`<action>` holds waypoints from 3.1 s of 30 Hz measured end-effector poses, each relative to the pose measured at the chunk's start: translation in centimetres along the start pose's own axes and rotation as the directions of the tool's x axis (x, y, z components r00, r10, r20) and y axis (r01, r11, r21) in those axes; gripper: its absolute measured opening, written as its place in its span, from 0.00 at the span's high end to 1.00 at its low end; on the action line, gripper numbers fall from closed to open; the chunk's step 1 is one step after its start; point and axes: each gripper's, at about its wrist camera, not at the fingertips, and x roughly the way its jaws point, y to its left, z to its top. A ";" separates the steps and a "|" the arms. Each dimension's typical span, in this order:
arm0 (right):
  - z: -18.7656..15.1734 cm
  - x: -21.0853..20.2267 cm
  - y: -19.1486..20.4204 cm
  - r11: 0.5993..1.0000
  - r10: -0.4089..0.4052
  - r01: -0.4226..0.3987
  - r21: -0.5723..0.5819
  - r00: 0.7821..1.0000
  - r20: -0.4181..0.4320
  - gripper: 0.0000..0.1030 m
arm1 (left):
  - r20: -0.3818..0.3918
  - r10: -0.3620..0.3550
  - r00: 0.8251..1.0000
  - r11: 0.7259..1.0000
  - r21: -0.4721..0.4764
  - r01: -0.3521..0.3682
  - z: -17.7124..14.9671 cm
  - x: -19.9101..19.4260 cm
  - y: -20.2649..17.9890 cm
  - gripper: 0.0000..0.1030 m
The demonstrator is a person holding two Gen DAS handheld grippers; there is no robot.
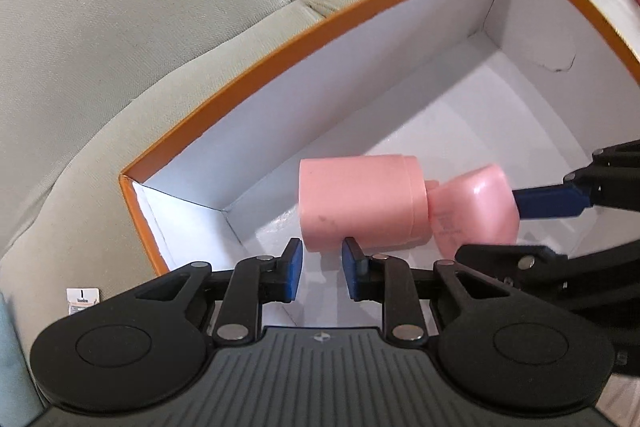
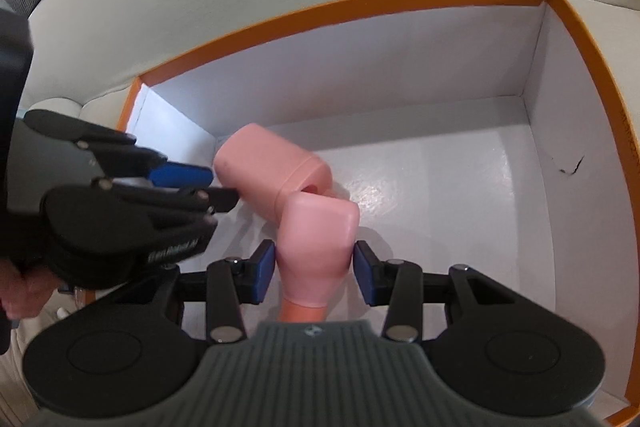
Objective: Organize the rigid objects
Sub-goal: 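Lower both pink bottles into the orange box side by side, then open both tools to release the bottles and withdraw from the box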
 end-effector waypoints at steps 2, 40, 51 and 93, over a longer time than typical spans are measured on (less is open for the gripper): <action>0.1 -0.5 -0.2 1.000 -0.021 0.021 -0.005 1.000 0.018 0.57 | 0.020 -0.018 1.000 1.000 -0.008 0.018 0.0 -0.7 0.1 0.72; 5.1 4.7 2.5 0.994 0.082 -0.087 -0.061 0.993 -0.083 0.57 | 0.189 -0.105 0.976 0.993 -0.035 0.114 -3.7 -3.0 5.6 0.50; 3.9 1.8 2.7 0.971 0.087 -0.107 -0.214 0.991 -0.102 0.33 | 0.153 -0.081 0.985 0.992 -0.082 0.094 -6.8 -2.2 5.9 0.35; 3.7 3.3 2.9 0.967 -0.042 0.012 -0.253 0.993 -0.112 0.76 | 0.277 -0.256 0.926 0.886 -0.315 0.340 -11.3 -2.8 9.1 0.67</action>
